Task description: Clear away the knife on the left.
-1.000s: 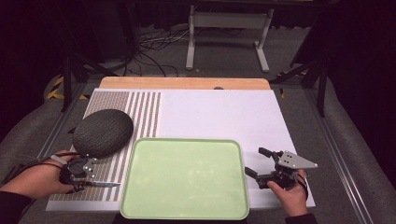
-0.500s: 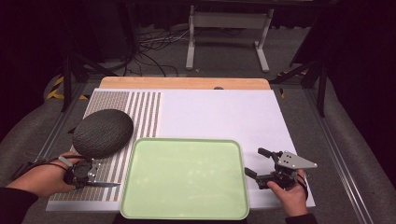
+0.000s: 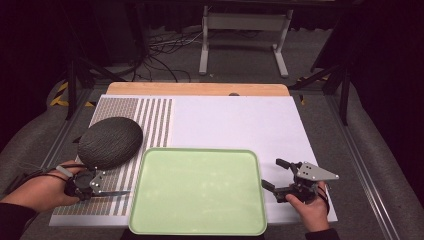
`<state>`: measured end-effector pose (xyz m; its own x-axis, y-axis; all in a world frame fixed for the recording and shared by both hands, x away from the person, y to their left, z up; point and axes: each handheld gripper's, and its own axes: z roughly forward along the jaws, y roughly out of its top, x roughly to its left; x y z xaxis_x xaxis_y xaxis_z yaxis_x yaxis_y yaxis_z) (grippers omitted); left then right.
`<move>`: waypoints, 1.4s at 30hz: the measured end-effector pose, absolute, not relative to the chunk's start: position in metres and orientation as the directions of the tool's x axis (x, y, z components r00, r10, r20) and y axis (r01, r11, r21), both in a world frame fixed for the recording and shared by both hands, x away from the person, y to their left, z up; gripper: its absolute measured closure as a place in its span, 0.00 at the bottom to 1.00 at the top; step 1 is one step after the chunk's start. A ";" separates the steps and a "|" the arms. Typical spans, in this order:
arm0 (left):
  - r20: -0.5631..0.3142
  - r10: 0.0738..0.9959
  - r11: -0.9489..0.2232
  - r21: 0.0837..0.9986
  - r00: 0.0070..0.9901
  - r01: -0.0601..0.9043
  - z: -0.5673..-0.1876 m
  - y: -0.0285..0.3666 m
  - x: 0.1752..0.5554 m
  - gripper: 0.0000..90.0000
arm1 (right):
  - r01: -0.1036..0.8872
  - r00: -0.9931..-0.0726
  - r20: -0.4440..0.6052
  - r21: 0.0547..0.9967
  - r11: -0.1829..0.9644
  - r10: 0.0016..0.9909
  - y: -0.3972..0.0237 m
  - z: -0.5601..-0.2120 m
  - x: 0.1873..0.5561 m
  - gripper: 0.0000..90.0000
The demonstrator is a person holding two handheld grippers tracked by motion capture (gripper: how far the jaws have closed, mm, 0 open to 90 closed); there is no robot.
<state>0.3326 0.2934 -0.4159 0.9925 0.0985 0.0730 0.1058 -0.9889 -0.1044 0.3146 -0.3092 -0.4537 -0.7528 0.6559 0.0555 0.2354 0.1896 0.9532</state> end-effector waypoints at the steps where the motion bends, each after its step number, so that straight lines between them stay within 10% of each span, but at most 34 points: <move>1: 0.076 0.102 -0.990 -0.092 0.992 0.109 -0.413 0.292 0.332 0.86 | 0.236 -0.753 0.056 0.953 0.189 0.656 -0.309 -0.454 0.315 0.06; 25: -0.157 0.562 -0.824 -0.022 0.812 0.566 -0.370 0.269 0.329 0.86 | 0.236 -0.754 0.054 0.952 0.194 0.654 -0.310 -0.453 0.314 0.06; 42: -0.228 0.663 -0.725 0.038 0.712 0.688 -0.365 0.241 0.325 0.86 | 0.238 -0.758 0.051 0.950 0.203 0.650 -0.309 -0.454 0.314 0.06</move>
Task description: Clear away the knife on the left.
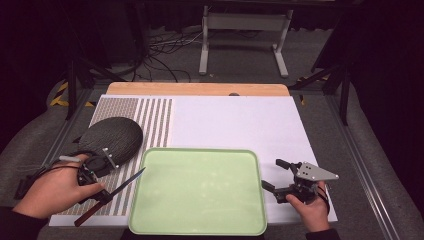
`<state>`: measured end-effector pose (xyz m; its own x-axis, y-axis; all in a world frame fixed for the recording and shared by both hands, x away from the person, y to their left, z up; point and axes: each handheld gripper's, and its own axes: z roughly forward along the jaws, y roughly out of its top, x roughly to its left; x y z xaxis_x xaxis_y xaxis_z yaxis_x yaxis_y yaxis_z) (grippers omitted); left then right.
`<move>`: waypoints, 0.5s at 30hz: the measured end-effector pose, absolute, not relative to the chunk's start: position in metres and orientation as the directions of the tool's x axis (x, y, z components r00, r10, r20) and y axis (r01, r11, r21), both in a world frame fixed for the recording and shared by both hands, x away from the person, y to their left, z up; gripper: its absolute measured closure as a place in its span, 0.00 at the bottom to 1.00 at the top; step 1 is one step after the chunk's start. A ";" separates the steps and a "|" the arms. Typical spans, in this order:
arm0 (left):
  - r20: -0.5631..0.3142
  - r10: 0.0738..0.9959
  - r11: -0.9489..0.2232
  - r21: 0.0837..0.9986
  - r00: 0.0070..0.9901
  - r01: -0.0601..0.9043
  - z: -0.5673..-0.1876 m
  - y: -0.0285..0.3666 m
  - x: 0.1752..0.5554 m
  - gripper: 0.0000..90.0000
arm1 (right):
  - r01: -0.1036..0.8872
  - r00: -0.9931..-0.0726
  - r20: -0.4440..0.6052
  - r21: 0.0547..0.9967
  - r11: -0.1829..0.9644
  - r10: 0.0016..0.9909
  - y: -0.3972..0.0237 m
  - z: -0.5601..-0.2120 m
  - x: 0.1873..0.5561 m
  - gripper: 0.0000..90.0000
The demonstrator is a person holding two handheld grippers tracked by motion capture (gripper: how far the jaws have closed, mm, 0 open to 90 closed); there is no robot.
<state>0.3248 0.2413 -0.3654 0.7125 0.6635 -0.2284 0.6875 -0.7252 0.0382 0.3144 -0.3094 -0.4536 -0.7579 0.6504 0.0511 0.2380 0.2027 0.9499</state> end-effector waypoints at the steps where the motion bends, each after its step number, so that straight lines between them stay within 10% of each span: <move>1: -0.233 0.666 -0.720 0.045 0.708 0.692 -0.366 0.240 0.325 0.86 | 0.238 -0.758 0.050 0.950 0.204 0.650 -0.309 -0.454 0.314 0.06; 15: -0.254 0.684 -0.689 0.084 0.684 0.720 -0.373 0.214 0.331 0.86 | 0.237 -0.758 0.045 0.948 0.211 0.651 -0.310 -0.453 0.314 0.06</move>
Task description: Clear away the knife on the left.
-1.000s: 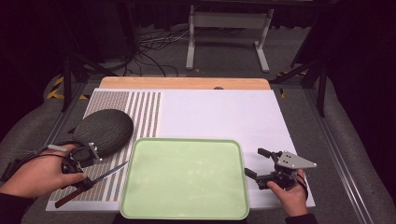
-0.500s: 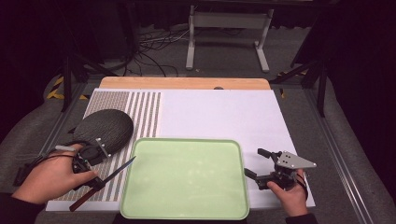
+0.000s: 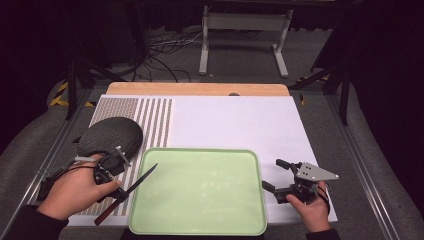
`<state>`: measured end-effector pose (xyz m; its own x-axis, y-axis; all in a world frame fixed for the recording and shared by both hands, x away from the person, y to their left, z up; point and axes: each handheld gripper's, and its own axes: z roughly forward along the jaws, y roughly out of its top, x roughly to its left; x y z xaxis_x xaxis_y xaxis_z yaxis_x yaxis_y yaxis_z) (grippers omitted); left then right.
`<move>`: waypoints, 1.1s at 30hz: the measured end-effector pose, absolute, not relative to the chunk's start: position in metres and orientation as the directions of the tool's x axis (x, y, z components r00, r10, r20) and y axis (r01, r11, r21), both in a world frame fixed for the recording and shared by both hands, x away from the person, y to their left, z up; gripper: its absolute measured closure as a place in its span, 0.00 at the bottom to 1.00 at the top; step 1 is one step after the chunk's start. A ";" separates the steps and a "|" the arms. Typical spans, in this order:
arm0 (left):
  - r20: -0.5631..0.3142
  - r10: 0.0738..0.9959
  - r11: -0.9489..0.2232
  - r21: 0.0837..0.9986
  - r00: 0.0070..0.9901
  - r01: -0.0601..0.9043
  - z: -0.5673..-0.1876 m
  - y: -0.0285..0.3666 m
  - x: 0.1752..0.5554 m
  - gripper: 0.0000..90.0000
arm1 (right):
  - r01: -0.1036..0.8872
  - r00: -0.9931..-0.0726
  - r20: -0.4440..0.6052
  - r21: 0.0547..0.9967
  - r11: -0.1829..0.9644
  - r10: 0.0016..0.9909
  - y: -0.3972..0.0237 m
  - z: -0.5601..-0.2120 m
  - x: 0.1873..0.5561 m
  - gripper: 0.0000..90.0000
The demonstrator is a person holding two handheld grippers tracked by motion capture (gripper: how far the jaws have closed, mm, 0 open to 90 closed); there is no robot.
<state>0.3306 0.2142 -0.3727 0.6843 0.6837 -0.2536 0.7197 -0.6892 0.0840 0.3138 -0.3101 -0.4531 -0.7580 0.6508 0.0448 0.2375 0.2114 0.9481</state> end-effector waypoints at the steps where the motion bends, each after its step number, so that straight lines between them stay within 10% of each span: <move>1: -0.260 0.683 -0.688 0.086 0.683 0.721 -0.374 0.212 0.331 0.86 | 0.238 -0.758 0.045 0.948 0.211 0.651 -0.310 -0.453 0.314 0.06; 33: -0.350 0.637 -0.697 0.118 0.687 0.707 -0.406 0.155 0.344 0.86 | 0.236 -0.762 0.039 0.946 0.222 0.647 -0.314 -0.453 0.313 0.05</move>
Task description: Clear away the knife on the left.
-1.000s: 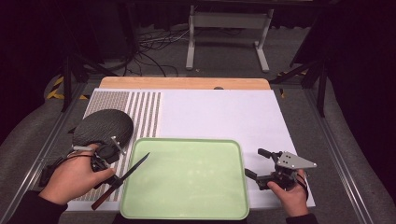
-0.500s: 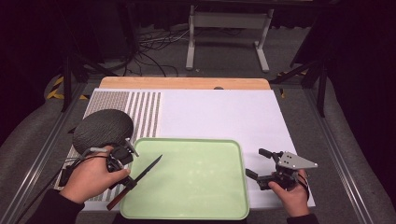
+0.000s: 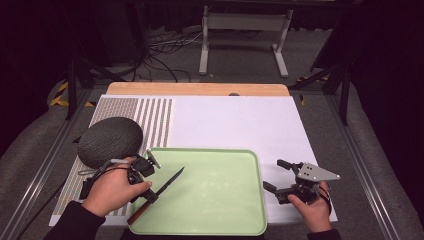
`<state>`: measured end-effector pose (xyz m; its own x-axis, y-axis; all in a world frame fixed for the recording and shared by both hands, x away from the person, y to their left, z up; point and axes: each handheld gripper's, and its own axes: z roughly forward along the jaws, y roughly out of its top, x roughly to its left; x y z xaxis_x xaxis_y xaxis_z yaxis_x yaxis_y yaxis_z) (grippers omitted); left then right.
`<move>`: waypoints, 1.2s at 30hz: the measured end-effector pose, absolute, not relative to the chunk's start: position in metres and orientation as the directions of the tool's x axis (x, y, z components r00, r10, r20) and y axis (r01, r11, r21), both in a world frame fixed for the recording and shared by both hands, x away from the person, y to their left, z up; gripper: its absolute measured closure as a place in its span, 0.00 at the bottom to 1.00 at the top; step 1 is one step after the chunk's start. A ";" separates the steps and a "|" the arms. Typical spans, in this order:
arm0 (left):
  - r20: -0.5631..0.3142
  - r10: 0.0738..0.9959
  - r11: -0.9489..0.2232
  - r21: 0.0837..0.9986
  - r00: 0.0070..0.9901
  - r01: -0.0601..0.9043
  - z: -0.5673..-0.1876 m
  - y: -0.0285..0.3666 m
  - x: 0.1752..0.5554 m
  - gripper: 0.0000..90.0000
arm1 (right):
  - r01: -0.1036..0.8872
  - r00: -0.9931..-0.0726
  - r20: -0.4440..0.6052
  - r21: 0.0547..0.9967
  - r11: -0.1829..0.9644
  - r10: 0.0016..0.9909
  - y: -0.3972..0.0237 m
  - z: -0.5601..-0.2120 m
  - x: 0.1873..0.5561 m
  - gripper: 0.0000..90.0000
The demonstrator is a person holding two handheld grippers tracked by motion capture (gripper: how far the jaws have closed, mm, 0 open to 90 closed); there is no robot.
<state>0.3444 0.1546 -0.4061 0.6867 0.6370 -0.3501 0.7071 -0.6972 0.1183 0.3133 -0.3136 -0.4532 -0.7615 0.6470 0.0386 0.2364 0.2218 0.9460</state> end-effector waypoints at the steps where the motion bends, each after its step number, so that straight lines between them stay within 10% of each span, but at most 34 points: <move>1: -0.352 0.635 -0.698 0.119 0.688 0.706 -0.407 0.153 0.345 0.86 | 0.236 -0.761 0.039 0.946 0.222 0.647 -0.314 -0.453 0.313 0.05; 36: -0.345 0.700 -0.649 0.058 0.625 0.759 -0.432 0.139 0.357 0.86 | 0.240 -0.767 0.043 0.945 0.224 0.641 -0.314 -0.454 0.314 0.05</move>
<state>0.3569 0.1386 -0.4316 0.6250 0.7004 -0.3448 0.7589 -0.6486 0.0580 0.3141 -0.3144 -0.4542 -0.7665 0.6408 0.0430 0.2398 0.2235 0.9447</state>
